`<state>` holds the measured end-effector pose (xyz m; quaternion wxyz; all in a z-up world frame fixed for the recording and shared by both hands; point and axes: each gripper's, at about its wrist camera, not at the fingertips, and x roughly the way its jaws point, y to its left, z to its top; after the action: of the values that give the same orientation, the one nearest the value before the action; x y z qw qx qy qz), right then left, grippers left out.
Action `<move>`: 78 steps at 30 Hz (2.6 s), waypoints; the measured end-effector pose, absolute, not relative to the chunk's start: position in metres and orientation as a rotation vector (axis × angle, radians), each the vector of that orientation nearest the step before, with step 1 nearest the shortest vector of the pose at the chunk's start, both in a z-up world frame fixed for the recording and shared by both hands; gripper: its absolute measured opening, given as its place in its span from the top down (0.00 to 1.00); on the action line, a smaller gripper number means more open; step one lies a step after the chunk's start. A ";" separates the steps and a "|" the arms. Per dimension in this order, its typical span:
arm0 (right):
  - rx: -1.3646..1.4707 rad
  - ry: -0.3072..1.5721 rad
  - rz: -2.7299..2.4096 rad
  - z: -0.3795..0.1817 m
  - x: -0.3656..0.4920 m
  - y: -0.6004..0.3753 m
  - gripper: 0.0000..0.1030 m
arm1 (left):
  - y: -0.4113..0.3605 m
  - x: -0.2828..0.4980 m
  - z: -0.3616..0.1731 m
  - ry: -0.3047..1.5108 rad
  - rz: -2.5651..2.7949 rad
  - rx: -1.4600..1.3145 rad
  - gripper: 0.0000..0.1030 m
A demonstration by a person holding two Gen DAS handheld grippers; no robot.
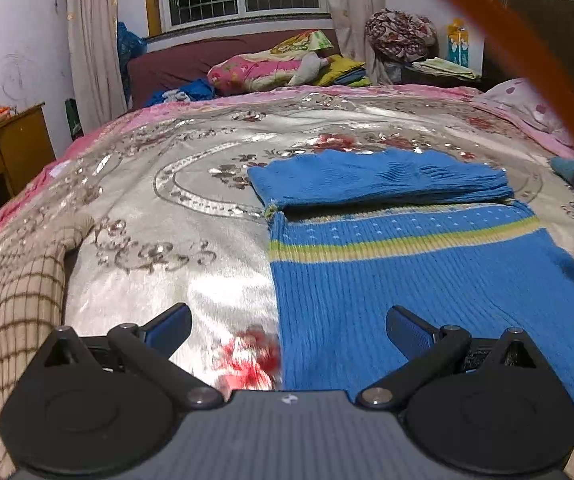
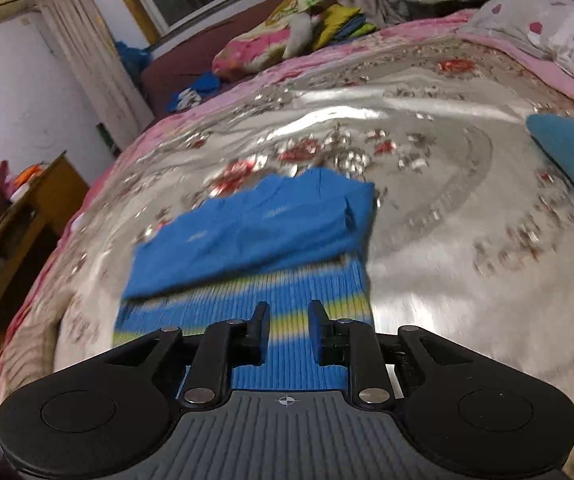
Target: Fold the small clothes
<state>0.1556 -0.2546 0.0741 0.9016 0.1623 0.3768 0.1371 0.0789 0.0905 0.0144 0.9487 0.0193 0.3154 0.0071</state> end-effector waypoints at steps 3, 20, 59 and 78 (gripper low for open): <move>0.335 0.862 0.320 0.063 0.126 -0.252 0.72 | 0.090 0.066 0.015 0.651 0.011 0.023 0.00; -0.010 1.044 0.277 0.013 0.089 -0.221 0.75 | 0.083 0.020 0.008 0.688 0.041 0.090 0.00; 0.390 0.990 0.260 -0.008 0.053 -0.306 0.69 | 0.089 0.039 -0.011 0.872 -0.059 -0.041 0.44; 0.540 0.986 0.387 -0.020 0.070 -0.305 0.67 | 0.099 0.054 -0.015 0.888 -0.172 -0.155 0.51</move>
<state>0.0701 -0.3046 -0.0201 0.8284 0.2545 0.4646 0.1821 0.0540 0.0991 -0.0151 0.8965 -0.0749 0.4287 -0.0828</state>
